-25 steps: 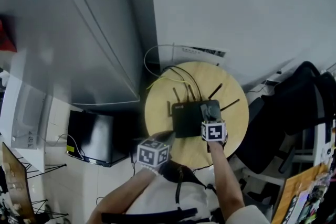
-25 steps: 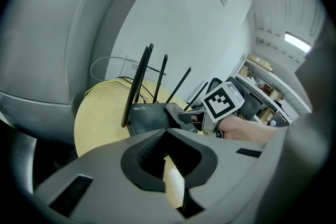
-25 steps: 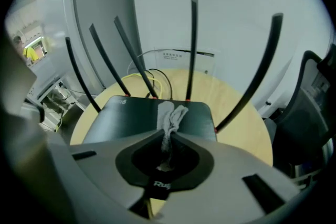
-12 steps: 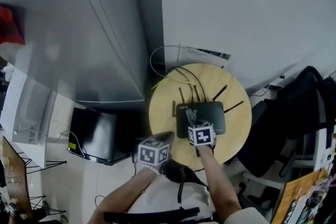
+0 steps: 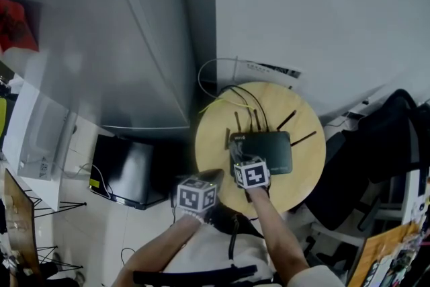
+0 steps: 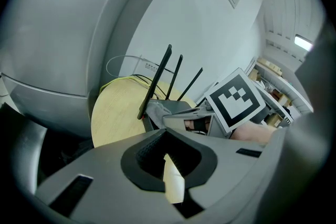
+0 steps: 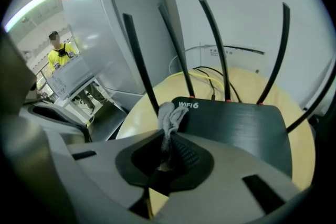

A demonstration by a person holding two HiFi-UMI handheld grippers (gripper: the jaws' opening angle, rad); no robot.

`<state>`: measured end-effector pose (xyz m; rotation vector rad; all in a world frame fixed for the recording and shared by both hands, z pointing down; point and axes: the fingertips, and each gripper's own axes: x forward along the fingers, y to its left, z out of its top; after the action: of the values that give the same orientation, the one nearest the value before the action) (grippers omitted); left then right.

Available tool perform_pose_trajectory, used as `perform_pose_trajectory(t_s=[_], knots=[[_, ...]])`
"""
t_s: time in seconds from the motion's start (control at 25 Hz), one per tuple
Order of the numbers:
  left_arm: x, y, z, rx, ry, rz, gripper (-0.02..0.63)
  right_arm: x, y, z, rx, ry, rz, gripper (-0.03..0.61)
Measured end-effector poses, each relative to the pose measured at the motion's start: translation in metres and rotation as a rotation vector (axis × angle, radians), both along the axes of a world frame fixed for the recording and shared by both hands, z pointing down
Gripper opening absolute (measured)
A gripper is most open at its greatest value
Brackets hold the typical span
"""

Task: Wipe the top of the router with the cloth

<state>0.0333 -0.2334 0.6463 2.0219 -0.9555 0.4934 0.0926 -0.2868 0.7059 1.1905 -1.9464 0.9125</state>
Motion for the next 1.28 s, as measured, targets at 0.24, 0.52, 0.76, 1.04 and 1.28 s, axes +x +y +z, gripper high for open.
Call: perform_pose_trajectory(t_s=[0.24,0.52,0.76,1.04,1.28], knots=[[0.001,-0.001,0.000,0.001,0.006,-0.002,-0.002,-0.008,0.015,-0.005,-0.032,-0.078,0.022,0.035],[0.008,-0.002,0.002,-0.006,0.009,0.018,-0.002,0.022,0.015,0.005,-0.014,0.020,0.042,0.035],[0.024,-0.002,0.004,-0.009,0.019,0.050,-0.002,0.075,0.019,0.007,-0.020,0.055,0.130,0.035],[0.040,-0.004,0.005,-0.010,0.025,0.091,-0.002,0.137,0.025,0.010,-0.019,0.104,0.233,0.035],[0.051,-0.003,0.006,-0.016,0.024,0.122,-0.002,0.176,0.034,0.011,-0.022,0.143,0.291,0.037]])
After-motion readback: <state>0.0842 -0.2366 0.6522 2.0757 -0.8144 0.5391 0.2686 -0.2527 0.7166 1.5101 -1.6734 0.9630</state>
